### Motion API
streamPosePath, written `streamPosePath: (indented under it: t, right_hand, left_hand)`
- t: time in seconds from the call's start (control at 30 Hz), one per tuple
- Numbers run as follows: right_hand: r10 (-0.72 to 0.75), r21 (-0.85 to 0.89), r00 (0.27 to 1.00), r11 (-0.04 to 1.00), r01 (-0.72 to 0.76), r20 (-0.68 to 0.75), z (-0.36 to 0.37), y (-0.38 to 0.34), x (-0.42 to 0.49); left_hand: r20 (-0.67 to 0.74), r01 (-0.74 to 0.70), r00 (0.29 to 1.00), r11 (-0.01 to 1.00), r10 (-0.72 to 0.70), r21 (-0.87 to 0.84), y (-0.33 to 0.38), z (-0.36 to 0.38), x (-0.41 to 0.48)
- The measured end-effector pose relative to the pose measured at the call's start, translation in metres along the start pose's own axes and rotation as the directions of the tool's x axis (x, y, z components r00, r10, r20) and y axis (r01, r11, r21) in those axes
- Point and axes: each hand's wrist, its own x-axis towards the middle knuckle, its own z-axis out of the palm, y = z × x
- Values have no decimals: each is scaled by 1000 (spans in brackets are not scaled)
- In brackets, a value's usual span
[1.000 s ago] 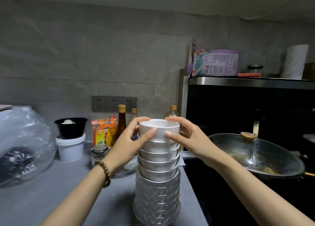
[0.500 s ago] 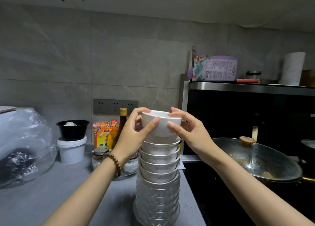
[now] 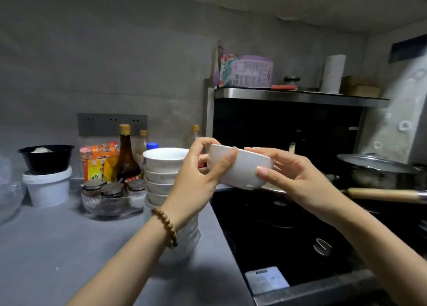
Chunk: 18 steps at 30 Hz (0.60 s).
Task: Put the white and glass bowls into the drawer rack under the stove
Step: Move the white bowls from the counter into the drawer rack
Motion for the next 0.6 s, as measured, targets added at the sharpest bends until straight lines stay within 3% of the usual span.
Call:
streamPosePath:
  t: [0.13,0.3,0.43,0.6]
  right_hand:
    - [181,9,983,983,-181,-34,-35,5,-80]
    - [344,80,926,939,-335,-155,-74,32,-173]
    - [520,134,835,854,-503,-180,-101,73,-235]
    - [762,190,647,640,-744,-34,-135,140,-294]
  left_hand:
    - [210,242,949,970,-235,-7,-25,67,-34]
    - [458,469,789,883,-408,-22,-56,153,-78]
    - [538,659,642,752,-546,-22,-91,215,-106]
    - [608,747,480,658,-632,94,-161,280,-135]
